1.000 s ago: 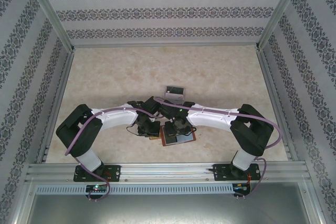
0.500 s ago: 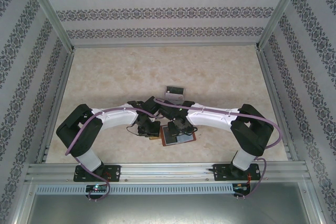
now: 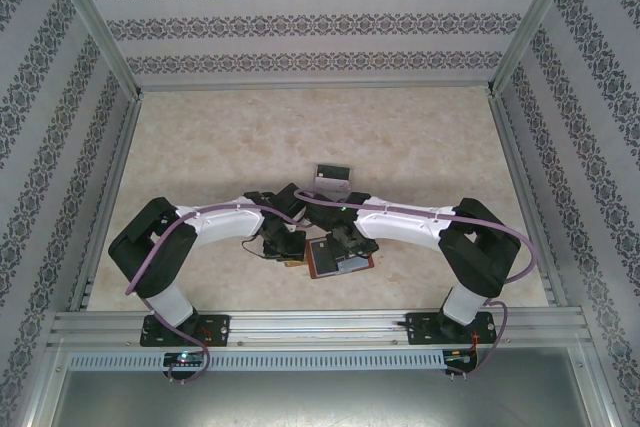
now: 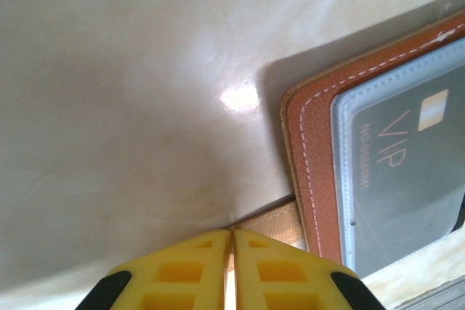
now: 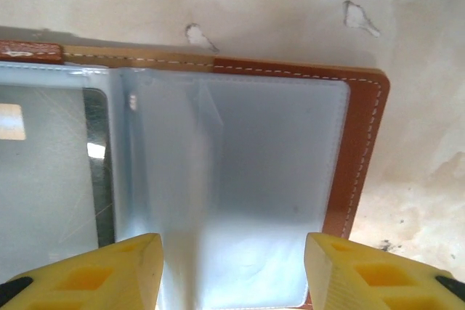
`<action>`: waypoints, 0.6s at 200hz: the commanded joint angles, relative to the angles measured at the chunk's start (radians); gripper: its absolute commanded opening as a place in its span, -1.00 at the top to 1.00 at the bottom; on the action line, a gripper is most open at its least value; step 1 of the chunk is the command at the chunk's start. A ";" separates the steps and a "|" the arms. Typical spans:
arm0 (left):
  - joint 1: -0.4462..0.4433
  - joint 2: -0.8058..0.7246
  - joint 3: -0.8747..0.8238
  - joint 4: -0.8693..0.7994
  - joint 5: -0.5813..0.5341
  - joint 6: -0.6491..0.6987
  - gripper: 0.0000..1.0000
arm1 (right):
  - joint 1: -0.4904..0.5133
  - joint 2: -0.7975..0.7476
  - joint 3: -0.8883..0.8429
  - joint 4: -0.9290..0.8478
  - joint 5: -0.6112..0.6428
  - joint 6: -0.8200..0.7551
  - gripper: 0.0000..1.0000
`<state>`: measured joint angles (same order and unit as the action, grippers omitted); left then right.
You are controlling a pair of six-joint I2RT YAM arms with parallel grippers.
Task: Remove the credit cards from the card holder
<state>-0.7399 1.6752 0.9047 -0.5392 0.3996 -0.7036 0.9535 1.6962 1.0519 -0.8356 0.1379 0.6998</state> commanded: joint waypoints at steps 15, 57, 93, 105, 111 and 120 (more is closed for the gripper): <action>-0.010 0.040 0.004 -0.019 -0.005 0.020 0.73 | 0.011 0.028 0.002 -0.063 0.057 -0.013 -0.11; -0.009 0.043 0.004 -0.020 -0.003 0.021 0.73 | 0.009 0.034 -0.012 -0.040 0.031 -0.013 -0.08; -0.010 0.043 0.002 -0.019 -0.003 0.022 0.73 | 0.001 -0.013 -0.034 0.020 -0.049 -0.002 -0.04; -0.010 0.042 0.002 -0.019 -0.005 0.022 0.73 | -0.007 -0.042 -0.051 0.055 -0.092 0.007 -0.04; -0.010 0.042 0.002 -0.019 -0.004 0.022 0.74 | -0.011 -0.057 -0.062 0.072 -0.111 0.013 -0.04; -0.010 0.043 0.000 -0.018 -0.003 0.021 0.73 | -0.018 -0.080 -0.074 0.094 -0.137 0.021 -0.02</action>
<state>-0.7399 1.6787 0.9073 -0.5411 0.4042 -0.7033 0.9466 1.6791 1.0176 -0.7883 0.0929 0.7017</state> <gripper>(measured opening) 0.134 0.520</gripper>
